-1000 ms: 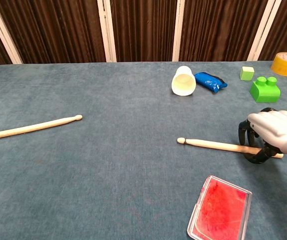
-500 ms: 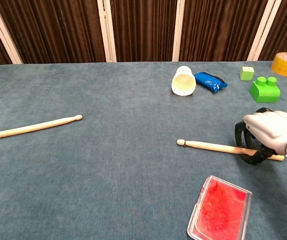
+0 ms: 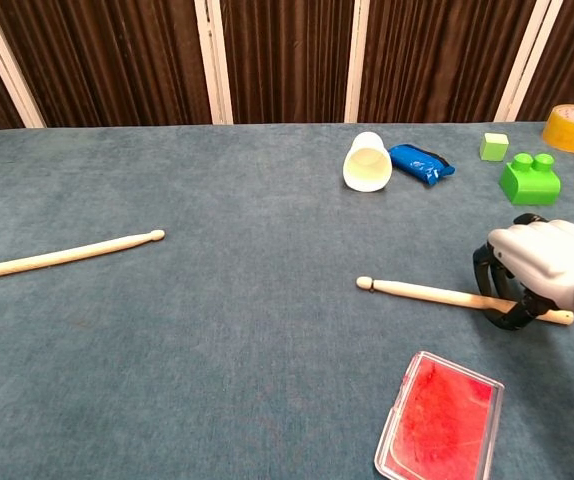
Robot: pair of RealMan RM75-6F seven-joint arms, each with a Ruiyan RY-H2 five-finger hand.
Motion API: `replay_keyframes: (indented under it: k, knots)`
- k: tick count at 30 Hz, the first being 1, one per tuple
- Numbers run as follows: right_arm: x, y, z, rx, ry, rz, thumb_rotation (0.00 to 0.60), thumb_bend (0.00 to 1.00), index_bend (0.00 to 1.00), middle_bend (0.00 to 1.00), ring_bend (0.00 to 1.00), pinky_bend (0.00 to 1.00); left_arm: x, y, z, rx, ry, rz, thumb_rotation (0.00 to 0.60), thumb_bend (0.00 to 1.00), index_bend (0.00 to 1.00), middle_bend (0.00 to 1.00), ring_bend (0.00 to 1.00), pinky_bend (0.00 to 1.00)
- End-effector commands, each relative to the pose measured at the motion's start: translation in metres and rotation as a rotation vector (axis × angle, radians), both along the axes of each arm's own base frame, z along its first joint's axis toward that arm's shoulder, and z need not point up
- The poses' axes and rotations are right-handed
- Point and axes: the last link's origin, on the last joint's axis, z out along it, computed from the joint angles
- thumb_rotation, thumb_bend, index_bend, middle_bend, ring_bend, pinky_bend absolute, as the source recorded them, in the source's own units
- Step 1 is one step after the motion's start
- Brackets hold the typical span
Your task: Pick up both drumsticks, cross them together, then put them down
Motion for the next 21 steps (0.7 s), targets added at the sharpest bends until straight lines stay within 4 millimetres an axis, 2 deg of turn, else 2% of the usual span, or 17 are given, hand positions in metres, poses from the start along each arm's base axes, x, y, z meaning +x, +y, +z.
replay_keyframes:
  k: [1, 13, 21]
  knots:
    - [0.001, 0.0, 0.002, 0.01, -0.009, 0.018, 0.6, 0.42, 0.66, 0.6, 0.39, 0.01, 0.0, 0.0, 0.0, 0.002, -0.001, -0.001, 0.6, 0.29, 0.13, 0.0, 0.0, 0.0]
    - [0.007, 0.002, 0.024, 0.002, -0.107, 0.123, 0.6, 0.45, 0.67, 0.62, 0.42, 0.01, 0.0, 0.003, 0.002, 0.017, 0.007, -0.032, 0.6, 0.29, 0.14, 0.0, 0.0, 0.0]
    - [0.009, 0.002, 0.044, 0.004, -0.221, 0.218, 0.6, 0.45, 0.68, 0.63, 0.42, 0.01, 0.003, 0.003, 0.003, 0.045, -0.001, -0.076, 0.6, 0.3, 0.18, 0.08, 0.0, 0.0]
